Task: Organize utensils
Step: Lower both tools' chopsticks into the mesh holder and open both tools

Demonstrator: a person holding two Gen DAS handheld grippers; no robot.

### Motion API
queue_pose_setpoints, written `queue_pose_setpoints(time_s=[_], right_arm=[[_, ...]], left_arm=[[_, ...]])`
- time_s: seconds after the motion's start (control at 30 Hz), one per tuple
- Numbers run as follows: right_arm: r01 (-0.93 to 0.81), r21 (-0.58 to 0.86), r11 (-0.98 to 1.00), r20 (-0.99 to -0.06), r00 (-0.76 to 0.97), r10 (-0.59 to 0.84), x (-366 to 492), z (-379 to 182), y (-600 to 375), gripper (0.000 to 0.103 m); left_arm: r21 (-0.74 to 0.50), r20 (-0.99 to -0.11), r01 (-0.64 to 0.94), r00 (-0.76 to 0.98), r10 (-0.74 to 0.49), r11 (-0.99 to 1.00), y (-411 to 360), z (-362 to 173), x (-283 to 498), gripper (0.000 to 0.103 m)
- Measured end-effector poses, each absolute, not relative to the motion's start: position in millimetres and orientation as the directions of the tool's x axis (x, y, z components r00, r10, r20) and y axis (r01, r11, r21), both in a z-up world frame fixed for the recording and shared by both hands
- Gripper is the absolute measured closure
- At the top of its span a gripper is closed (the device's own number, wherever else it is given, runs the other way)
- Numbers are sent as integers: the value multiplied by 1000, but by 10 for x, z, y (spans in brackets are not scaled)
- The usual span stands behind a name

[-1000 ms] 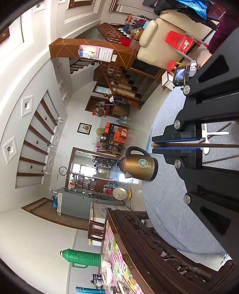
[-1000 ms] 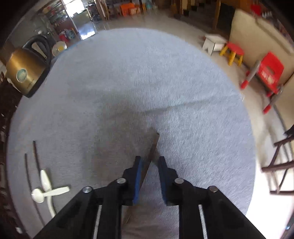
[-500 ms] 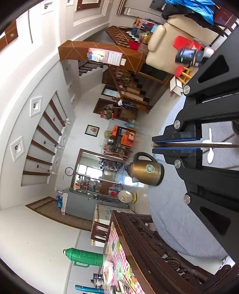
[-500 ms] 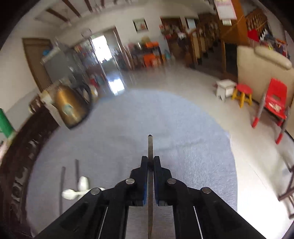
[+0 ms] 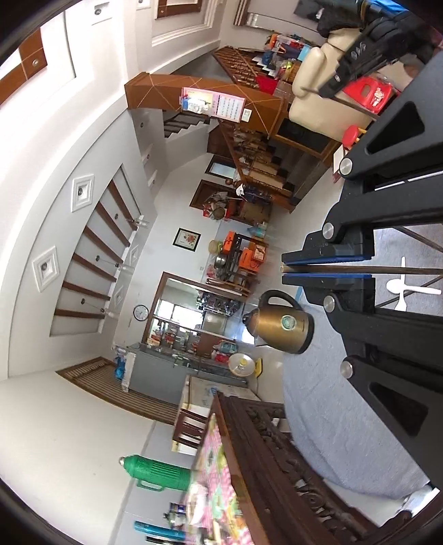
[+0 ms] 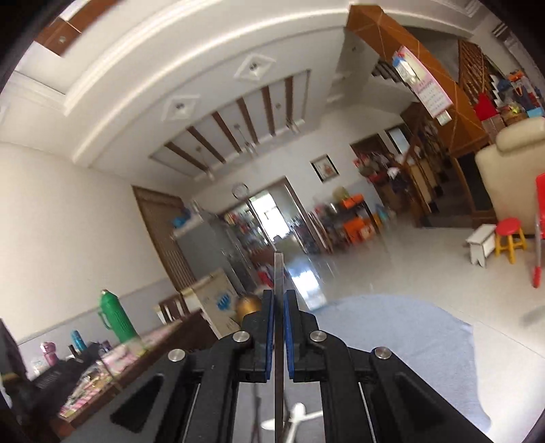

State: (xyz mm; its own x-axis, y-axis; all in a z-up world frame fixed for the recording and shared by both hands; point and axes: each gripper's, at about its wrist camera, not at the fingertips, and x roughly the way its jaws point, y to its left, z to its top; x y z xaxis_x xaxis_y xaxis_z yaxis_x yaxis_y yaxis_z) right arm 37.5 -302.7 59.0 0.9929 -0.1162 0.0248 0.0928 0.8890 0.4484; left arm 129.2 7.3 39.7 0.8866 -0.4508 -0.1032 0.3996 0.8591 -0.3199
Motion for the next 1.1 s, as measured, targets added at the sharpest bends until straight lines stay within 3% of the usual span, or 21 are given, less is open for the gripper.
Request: queue_pose_setpoints(time_s=[0.1,0.23,0.43,0.73,1.03,1.1], right_arm=[[87,389,917,88,987,-131,343,586,-2613,97],[127,269,955,101,982,-159,494,390,-2156,97],[154,216,964,36,986,-166,771,-99,-2011,97],[139,184,973,-27,990,-136,680,-281,-2109,96],[76,222,972,-156,987,-42,595,-457,-2242,95],[63,232,971,-217,976,-11,625,-473,-2261,90]], left_arm=[[-341,-126,377,889,-440,861,26,245,1349,98],[-345,-164,336,898,-408,877,12,42,1432,98],[-354,-208,316,891,-403,880,12,-155,1507,98],[-338,-245,342,867,-433,877,-19,-229,1473,98],[-330,-342,406,790,-509,852,-82,-286,1453,98],[-338,-371,413,767,-523,846,-85,-298,1439,96]])
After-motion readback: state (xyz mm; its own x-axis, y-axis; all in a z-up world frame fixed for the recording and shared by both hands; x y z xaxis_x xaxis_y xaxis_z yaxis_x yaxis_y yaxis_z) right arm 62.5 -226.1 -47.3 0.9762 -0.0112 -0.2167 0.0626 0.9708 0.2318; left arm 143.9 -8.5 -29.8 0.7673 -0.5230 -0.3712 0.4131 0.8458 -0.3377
